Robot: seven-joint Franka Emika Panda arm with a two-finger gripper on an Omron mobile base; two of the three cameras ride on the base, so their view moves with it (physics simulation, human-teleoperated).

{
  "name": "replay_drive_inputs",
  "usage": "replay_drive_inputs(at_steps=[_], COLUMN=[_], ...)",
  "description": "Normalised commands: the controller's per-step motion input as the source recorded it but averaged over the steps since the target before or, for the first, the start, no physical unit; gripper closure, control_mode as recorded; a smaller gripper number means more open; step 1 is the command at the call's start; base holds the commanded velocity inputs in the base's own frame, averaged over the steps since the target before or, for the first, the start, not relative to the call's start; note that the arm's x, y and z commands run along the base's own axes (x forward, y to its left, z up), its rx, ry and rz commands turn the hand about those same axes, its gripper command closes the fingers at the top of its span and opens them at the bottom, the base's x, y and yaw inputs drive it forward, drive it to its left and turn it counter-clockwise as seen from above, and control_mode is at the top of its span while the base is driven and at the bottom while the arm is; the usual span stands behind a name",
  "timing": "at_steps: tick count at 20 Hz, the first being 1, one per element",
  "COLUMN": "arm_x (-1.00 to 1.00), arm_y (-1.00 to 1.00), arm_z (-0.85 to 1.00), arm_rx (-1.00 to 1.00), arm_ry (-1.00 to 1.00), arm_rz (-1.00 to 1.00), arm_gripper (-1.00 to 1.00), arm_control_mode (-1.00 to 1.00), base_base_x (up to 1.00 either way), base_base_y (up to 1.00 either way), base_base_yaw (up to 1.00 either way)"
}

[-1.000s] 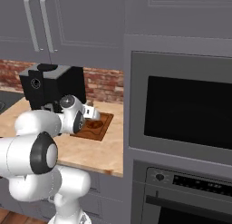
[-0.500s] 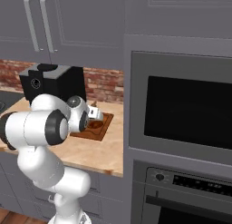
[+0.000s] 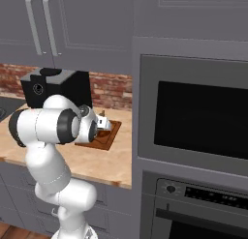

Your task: Open the cabinet, retrieve the rolling pin, and place it next to the meat on the cutting board to prepare for tenderizing.

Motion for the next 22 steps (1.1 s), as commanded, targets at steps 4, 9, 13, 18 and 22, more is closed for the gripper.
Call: replay_drive_inputs(at_steps=[4, 9, 13, 18, 22], arm_x=[0.10, 0.19, 0.21, 0.02, -0.21], arm_y=[0.00, 0.00, 0.00, 0.00, 0.00], arm_z=[-0.24, -0.16, -0.19, -0.28, -0.01], arm_rx=[0.00, 0.00, 0.00, 0.00, 0.00], arm_ry=[0.00, 0.00, 0.00, 0.00, -0.05], arm_rz=[0.00, 0.00, 0.00, 0.00, 0.00], arm_gripper=[1.00, 1.00, 1.00, -1.00, -1.00], arm_control_mode=[-1.00, -1.00, -1.00, -1.00, -1.00], base_base_x=[0.00, 0.00, 0.00, 0.00, 0.00], base_base_y=[0.00, 0.00, 0.00, 0.00, 0.00], base_base_yaw=[0.00, 0.00, 0.00, 0.00, 0.00])
